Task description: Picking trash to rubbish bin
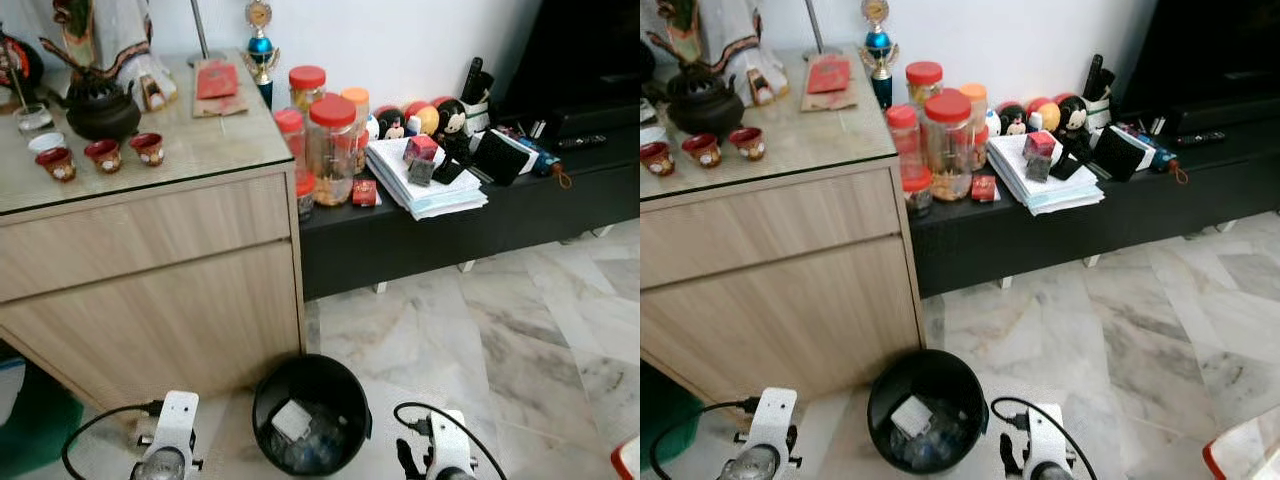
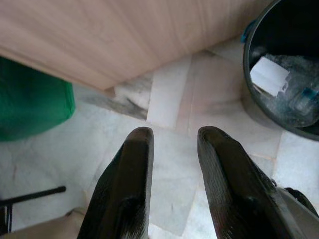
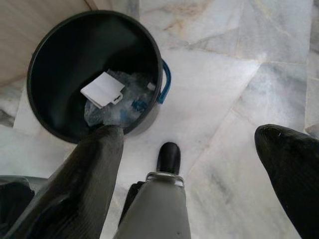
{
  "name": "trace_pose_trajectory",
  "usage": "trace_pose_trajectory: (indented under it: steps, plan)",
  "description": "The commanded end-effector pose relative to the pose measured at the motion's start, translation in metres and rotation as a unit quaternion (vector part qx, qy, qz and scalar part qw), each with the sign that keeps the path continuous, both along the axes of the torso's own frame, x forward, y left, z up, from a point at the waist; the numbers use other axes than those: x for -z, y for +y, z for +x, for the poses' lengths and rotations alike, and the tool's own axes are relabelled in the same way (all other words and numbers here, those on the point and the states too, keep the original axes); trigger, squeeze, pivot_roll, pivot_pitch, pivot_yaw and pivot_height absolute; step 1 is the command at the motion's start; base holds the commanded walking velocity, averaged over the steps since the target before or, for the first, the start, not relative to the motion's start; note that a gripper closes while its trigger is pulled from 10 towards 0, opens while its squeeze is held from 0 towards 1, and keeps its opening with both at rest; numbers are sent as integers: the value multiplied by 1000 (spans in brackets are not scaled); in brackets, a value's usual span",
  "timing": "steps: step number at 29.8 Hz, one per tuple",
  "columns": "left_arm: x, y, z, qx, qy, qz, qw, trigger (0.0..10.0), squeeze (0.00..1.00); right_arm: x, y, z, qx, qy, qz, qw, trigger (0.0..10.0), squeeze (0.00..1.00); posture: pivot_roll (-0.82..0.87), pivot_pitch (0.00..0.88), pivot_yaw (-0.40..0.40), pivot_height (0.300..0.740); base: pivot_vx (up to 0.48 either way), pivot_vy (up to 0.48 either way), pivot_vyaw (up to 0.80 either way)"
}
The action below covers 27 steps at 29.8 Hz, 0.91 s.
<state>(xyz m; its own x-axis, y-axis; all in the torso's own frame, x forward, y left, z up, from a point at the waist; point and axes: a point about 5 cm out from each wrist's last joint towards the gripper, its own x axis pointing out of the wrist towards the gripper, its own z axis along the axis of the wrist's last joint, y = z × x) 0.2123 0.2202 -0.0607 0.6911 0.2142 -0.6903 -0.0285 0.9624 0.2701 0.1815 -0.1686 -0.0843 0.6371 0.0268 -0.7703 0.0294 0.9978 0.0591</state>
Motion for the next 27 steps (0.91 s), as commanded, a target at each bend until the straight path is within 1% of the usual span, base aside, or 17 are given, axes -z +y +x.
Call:
trace_pose_trajectory:
  steps: [1, 27]
  plan:
    - [1, 2, -3, -8, 4, -3, 1000, 10000, 0, -1, 0, 2, 9, -4, 2, 1000, 10000, 0, -84, 29, 7, 740, -259, 0, 0]
    - [1, 3, -3, -14, 1, -7, 1000, 10000, 0, -1, 1, 2, 12, -9, 5, 1000, 10000, 0, -75, 45, -2, 740, -259, 0, 0]
